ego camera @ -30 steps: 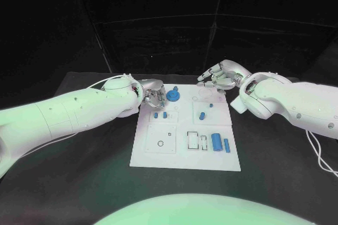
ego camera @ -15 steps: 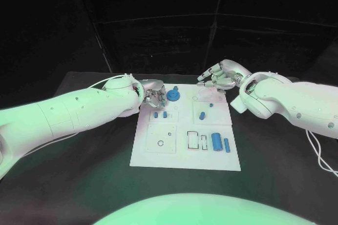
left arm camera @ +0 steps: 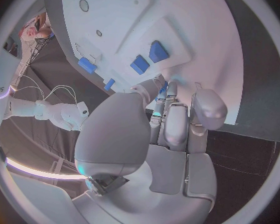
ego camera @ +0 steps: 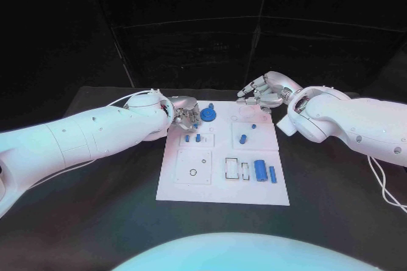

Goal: Assemble the parts on the task board

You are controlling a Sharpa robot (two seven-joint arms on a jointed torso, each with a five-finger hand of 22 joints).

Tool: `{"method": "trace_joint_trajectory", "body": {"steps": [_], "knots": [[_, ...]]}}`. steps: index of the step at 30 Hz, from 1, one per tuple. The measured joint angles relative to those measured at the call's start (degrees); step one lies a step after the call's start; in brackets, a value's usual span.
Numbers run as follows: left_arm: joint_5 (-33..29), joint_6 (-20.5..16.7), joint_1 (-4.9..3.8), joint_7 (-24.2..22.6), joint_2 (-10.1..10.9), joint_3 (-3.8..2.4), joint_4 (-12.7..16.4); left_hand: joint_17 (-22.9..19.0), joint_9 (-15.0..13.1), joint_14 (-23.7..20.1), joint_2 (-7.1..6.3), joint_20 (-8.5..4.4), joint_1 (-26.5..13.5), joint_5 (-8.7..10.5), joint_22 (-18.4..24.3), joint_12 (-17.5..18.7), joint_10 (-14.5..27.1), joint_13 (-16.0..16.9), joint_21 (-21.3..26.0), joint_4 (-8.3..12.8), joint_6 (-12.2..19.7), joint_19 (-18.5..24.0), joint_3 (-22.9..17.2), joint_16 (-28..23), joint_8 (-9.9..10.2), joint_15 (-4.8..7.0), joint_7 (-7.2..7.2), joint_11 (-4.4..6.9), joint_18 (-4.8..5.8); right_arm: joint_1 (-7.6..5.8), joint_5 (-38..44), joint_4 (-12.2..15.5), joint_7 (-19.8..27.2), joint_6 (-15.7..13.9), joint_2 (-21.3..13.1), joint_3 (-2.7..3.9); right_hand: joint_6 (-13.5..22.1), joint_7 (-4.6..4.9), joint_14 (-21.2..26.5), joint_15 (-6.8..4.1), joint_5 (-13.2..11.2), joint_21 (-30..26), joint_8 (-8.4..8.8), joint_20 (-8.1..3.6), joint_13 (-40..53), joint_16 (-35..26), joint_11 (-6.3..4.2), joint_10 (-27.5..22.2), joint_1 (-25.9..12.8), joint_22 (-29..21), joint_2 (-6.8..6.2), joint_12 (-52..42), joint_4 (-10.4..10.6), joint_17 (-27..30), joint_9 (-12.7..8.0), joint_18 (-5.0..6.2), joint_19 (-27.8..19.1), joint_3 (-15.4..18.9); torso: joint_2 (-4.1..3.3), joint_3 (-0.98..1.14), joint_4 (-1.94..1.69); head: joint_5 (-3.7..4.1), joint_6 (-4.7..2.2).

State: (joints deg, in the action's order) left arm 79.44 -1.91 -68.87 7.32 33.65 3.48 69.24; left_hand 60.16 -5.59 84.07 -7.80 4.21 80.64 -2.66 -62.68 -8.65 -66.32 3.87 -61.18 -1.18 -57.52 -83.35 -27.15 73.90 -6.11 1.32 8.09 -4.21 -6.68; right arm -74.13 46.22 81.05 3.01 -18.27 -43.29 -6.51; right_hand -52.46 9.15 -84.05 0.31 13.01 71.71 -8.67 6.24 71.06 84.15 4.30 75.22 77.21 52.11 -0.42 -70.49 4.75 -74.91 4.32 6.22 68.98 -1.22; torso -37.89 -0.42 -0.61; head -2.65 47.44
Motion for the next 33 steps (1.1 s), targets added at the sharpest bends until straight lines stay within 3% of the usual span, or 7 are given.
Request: {"method": "trace_joint_trajectory", "body": {"steps": [12, 14, 20, 23, 27, 29, 33], "knots": [[0.0, 0.2, 0.00, 0.4, 0.1, 0.00, 0.0, -0.3, 0.6, 0.0, -0.58, 0.18, -0.6, 0.00, 0.0, 0.9, 0.9, 0.0, 0.0, 0.0, 0.9, 0.2, 0.0, 0.0, 1.0, -0.04, 0.10, -0.10, 0.00, 0.00, 0.0, 0.0, 0.0, 0.0, -0.1, 0.00, 0.0, 0.00, 0.0, 0.00, 0.0, 0.0, -0.26, -0.02, -0.2, -0.3, -0.14, -0.1, 0.0, -0.3, 0.00, 0.0, 0.0, 0.0, 0.0, 0.00, 0.0, 0.0, -0.01, 0.00, -0.01, 0.11, -0.03], [0.0, 0.2, 0.00, 0.4, 0.2, 0.01, 0.1, -0.5, 0.7, -0.2, -0.65, 0.28, -0.7, 0.00, 0.1, 1.1, 1.1, 0.0, 0.0, 0.0, 1.3, 0.3, 0.0, 0.0, 1.2, -0.20, 0.06, -0.27, 0.00, 0.00, 0.0, 0.0, -0.1, 0.0, -0.1, 0.00, 0.1, 0.13, 0.0, 0.00, 0.0, -0.4, -0.26, -0.07, -0.5, -0.3, 0.00, -0.6, 0.0, -0.7, 0.00, 0.5, 0.0, 0.0, -0.1, 0.59, -0.5, 0.0, 0.00, 0.00, -0.01, 0.12, -0.03], [0.0, -0.1, 0.05, 0.8, 0.9, 0.01, 0.5, -0.9, 1.3, 0.0, -1.26, 0.37, -1.3, 0.00, 0.4, 1.9, 2.3, 0.0, 0.5, 0.0, 2.7, 0.4, 0.0, 0.0, 2.1, -0.41, -0.20, -0.61, 0.00, 0.00, 0.0, -0.4, -0.2, 0.0, -0.4, 0.00, 0.9, 0.13, 0.0, 0.00, 0.0, -2.7, -0.26, -0.01, -6.9, -2.0, 0.00, -6.0, 0.3, -4.2, 0.30, 7.3, 0.3, 0.0, -0.1, 0.93, -2.7, 0.3, 0.03, -0.03, -0.05, 0.12, -0.15], [0.0, -0.5, 0.07, 1.1, 1.5, 0.00, 0.8, -1.1, 1.4, 0.0, -1.27, 0.54, -1.3, 0.00, 0.5, 2.2, 3.0, 0.0, 0.5, 0.0, 2.9, 0.5, 0.0, 0.0, 2.1, -0.41, 0.00, -0.74, 0.00, 0.00, 0.3, -0.7, -0.4, 0.0, -0.6, 0.00, 1.2, 0.27, 0.0, 0.00, 0.0, -4.2, -0.62, -0.07, -12.6, -3.3, 0.01, -10.0, 0.6, -6.4, 0.62, 13.3, 0.4, 0.1, -0.1, 1.79, -3.8, 0.4, 0.04, -0.03, -0.07, 0.12, -0.19], [-0.1, -1.3, 0.08, 1.2, 2.6, -0.06, 1.5, -1.3, 1.4, -0.2, -1.26, 0.54, -1.3, 0.00, 0.6, 2.3, 3.3, 0.0, 0.8, 0.0, 3.1, 0.5, 0.0, 0.0, 2.1, -0.61, -0.20, -1.02, 0.00, 0.00, 1.5, -1.3, -1.0, 0.2, -0.9, 0.00, 1.1, 0.21, 0.2, -0.24, 0.0, -6.9, -1.46, -0.21, -23.1, -5.9, -0.12, -16.6, 2.3, -10.4, 0.93, 25.0, 0.3, 3.2, -0.1, 1.83, -5.8, 0.3, 0.06, -0.03, -0.08, 0.12, -0.32], [-0.3, -2.0, 0.09, 1.2, 3.4, -0.15, 2.0, -1.4, 1.4, -0.2, -1.26, 0.54, -1.3, 0.00, 0.6, 2.4, 3.5, 0.0, 0.8, 0.0, 3.1, 0.5, 0.0, 0.0, 2.1, -0.64, -0.20, -0.81, 0.00, 0.00, 2.8, -1.7, -1.4, 0.3, -1.2, 0.00, 0.4, -0.06, 0.0, -0.43, 0.0, -7.9, -1.60, -0.40, -27.1, -7.6, -0.22, -17.6, 3.3, -11.7, 0.98, 29.6, 0.2, 5.2, -0.1, 2.68, -5.9, -0.6, 0.06, -0.03, -0.08, 0.12, -0.38], [-1.3, -4.1, 0.14, 0.3, 5.2, -1.01, 3.1, -1.6, 1.2, 0.0, -1.26, 0.71, -1.3, 0.00, 1.2, 2.5, 3.3, 0.1, 1.4, 0.0, 1.3, 0.7, 0.0, 0.0, 1.3, -0.82, 0.32, -0.91, 0.00, 0.00, 6.9, -2.1, -2.2, 0.7, -2.0, -0.01, -2.1, -0.02, 0.0, -0.43, -0.7, -7.6, -1.81, -0.40, -38.3, -8.7, -0.11, -18.1, 5.8, -10.7, -0.01, 42.0, -0.2, 6.2, -0.1, 2.71, -4.4, -2.9, 0.10, -0.03, -0.09, 0.19, -0.63]]}}
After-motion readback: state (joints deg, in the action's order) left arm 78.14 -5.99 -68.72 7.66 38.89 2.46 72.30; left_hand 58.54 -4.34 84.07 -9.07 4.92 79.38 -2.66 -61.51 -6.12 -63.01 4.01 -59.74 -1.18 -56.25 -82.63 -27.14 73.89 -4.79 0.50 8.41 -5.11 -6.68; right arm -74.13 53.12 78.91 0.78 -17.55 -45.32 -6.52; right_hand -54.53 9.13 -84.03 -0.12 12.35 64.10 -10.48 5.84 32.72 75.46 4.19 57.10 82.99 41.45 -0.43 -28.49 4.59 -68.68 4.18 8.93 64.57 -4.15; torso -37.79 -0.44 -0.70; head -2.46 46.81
